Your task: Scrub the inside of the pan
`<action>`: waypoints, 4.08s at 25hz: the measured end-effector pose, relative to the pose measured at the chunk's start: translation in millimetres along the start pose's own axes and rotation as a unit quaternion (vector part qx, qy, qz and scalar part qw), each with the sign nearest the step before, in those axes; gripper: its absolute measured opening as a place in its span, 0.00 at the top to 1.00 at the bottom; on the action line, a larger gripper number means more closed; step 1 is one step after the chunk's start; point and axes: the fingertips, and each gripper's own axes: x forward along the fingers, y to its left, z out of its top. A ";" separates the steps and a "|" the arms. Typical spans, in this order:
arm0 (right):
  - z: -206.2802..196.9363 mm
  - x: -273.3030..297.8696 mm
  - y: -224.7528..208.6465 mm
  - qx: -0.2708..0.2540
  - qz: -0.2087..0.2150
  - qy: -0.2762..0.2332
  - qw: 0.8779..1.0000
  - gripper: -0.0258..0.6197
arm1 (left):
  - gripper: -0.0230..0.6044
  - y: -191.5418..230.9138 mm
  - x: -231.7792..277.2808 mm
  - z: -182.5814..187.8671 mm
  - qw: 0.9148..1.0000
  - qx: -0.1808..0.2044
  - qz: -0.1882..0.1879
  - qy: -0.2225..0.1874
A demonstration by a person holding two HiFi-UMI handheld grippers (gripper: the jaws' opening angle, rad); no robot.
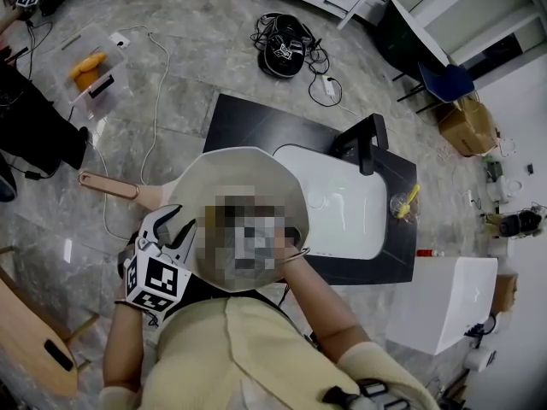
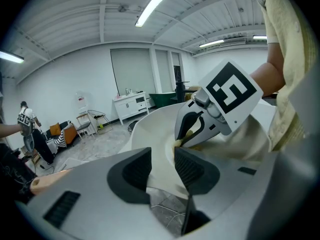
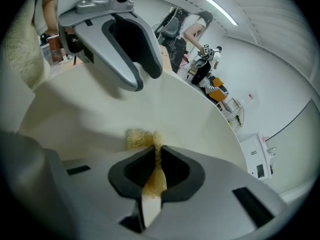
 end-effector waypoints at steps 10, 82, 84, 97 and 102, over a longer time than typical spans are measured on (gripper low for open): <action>-9.3 -13.6 32.1 -0.061 0.084 0.018 0.994 0.89 | 0.73 -1.3 -0.7 -0.2 1.000 -0.003 0.000 0.002; -33.8 -102.6 -48.8 0.374 -0.056 -0.119 0.918 0.90 | 0.87 13.0 -23.6 32.6 0.977 -0.213 -0.029 0.006; -33.9 -105.4 -51.2 0.382 -0.060 -0.124 0.914 0.90 | 0.87 12.8 -24.3 29.9 0.978 -0.207 -0.022 0.014; -34.9 -105.8 -50.6 0.389 -0.063 -0.124 0.911 0.90 | 0.89 14.3 -25.9 26.0 0.981 -0.189 -0.011 0.027; -37.7 -105.9 -49.2 0.392 -0.063 -0.123 0.910 0.90 | 0.88 13.1 -26.0 24.8 0.982 -0.186 -0.011 0.029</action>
